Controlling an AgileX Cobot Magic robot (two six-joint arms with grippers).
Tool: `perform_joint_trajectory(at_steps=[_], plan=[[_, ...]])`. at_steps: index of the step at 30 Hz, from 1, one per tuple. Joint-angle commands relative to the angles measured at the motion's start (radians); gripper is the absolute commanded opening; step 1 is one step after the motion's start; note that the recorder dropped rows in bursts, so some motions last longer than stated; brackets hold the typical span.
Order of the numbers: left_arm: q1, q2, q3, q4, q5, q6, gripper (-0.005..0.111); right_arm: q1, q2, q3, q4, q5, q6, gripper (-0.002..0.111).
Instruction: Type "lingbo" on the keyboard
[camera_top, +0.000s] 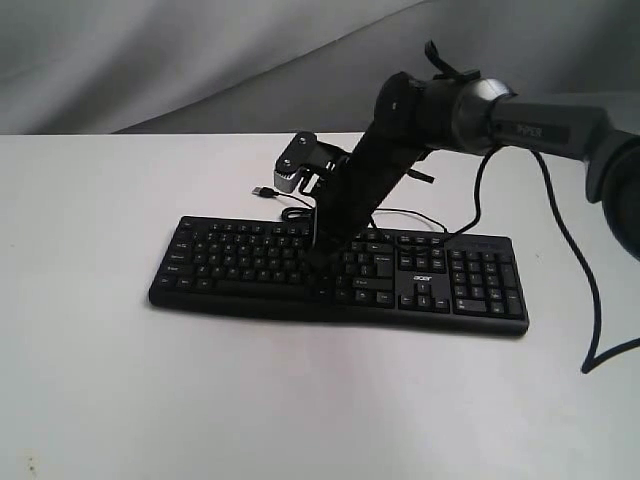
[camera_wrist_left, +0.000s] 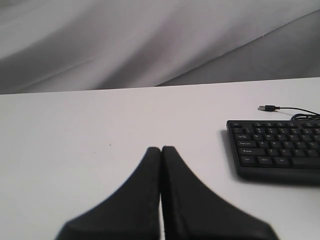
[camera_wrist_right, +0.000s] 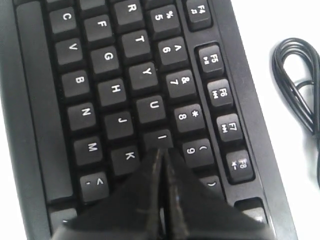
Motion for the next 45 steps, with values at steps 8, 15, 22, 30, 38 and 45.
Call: perform_joint_trajectory(at_steps=[8, 15, 22, 30, 38, 45], plan=[[0.001, -0.004, 0.005, -0.004, -0.007, -0.002, 0.001, -0.001, 0.01, 0.001, 0.003, 0.016, -0.012, 0.0], [0.001, -0.004, 0.005, -0.004, -0.007, -0.002, 0.001, -0.011, -0.182, 0.001, -0.003, 0.001, 0.018, 0.0], [0.001, -0.004, 0.005, -0.004, -0.007, -0.002, 0.001, -0.014, -0.451, 0.001, -0.054, -0.11, 0.112, 0.0], [0.001, -0.004, 0.005, -0.004, -0.007, -0.002, 0.001, -0.014, -0.593, 0.001, -0.022, -0.119, 0.171, 0.0], [0.001, -0.004, 0.005, -0.004, -0.007, -0.002, 0.001, -0.014, -0.618, -0.003, 0.092, -0.184, 0.172, 0.0], [0.001, -0.004, 0.005, -0.004, -0.007, -0.002, 0.001, -0.084, -0.625, -0.003, 0.014, -0.276, 0.83, 0.0]])
